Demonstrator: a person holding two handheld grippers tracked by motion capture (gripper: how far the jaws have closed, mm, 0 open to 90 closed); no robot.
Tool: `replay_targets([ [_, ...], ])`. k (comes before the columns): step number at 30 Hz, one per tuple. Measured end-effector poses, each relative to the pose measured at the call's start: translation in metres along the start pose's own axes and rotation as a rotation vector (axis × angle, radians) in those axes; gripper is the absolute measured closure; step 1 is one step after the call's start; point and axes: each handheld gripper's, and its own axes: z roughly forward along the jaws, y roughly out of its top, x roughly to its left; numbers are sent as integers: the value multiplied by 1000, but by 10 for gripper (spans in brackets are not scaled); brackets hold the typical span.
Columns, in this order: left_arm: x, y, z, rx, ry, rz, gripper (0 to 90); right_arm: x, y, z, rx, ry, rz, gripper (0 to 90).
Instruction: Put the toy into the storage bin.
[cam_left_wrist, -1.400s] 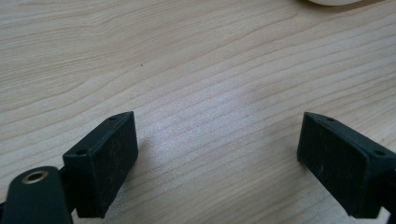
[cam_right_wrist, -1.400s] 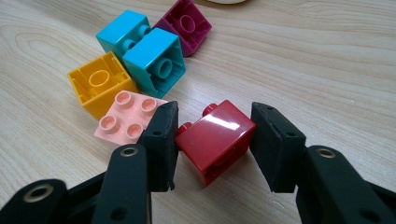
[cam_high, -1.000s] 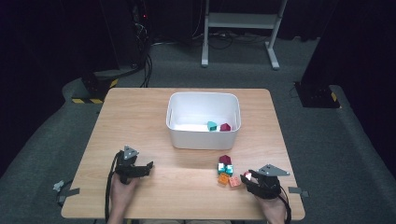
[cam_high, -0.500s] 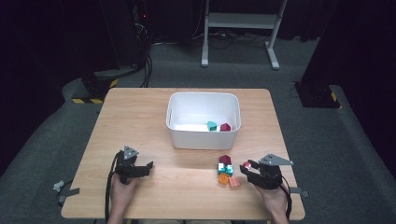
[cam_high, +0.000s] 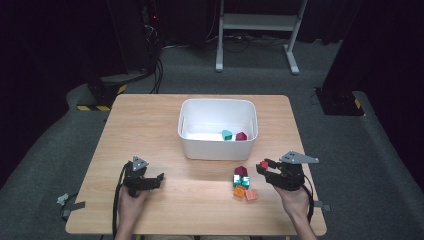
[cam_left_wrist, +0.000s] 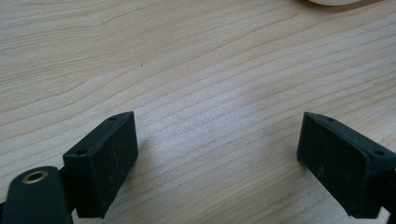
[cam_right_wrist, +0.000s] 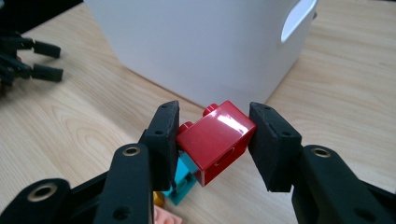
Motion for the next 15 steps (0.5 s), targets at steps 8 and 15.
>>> replay_targets([
  [8,0,0,0,0,0,0,127,-3,21,0,-20,19,-3,551],
  [15,0,0,0,-3,0,-4,127,-10,38,2,-16,19,26,551],
])
